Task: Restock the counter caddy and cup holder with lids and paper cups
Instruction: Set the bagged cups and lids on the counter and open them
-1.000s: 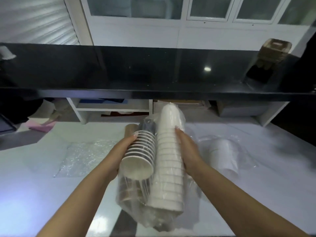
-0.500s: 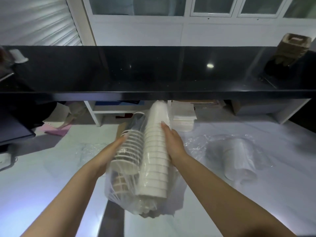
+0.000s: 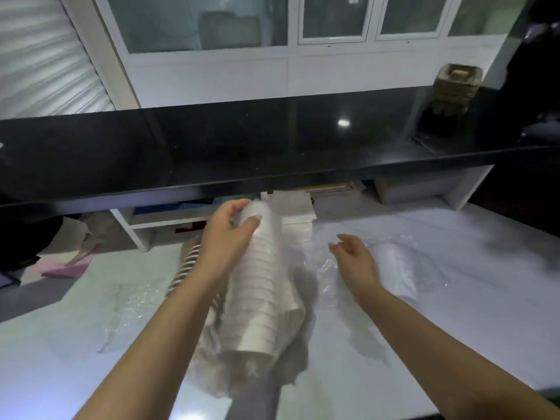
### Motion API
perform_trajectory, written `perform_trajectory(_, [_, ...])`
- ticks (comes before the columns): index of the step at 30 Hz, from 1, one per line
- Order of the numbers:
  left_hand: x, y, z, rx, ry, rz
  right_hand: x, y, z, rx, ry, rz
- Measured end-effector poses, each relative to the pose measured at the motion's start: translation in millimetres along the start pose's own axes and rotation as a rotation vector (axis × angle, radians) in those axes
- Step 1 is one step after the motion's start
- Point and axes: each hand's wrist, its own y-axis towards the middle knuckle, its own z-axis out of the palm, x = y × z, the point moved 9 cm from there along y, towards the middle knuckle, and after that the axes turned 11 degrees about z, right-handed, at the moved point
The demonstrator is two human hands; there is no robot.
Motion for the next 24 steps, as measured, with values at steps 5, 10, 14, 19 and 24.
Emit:
perform_trajectory(5, [-24,-13,120,0.291,-0.095,-0.041,-19,19,-105,-0.293,-0.063,-0.023])
perform_trajectory(10, [14,-43,229,0.574,-0.085,-0.346,-57,33,-128,-0.185,-0.141,0.154])
perform_trajectory(14, [55,-66,283,0.683,-0.024,-0.420,-79,34,-120,-0.089,-0.168,0.199])
perform_trajectory(19, [45,-60,287,0.641,-0.068,-0.408,-63,39,-114,-0.080,-0.119,0.176])
perform_trajectory(24, [30,-28,247,0.495,-0.004,-0.312,-31,44,-79,0.030,0.000,0.127])
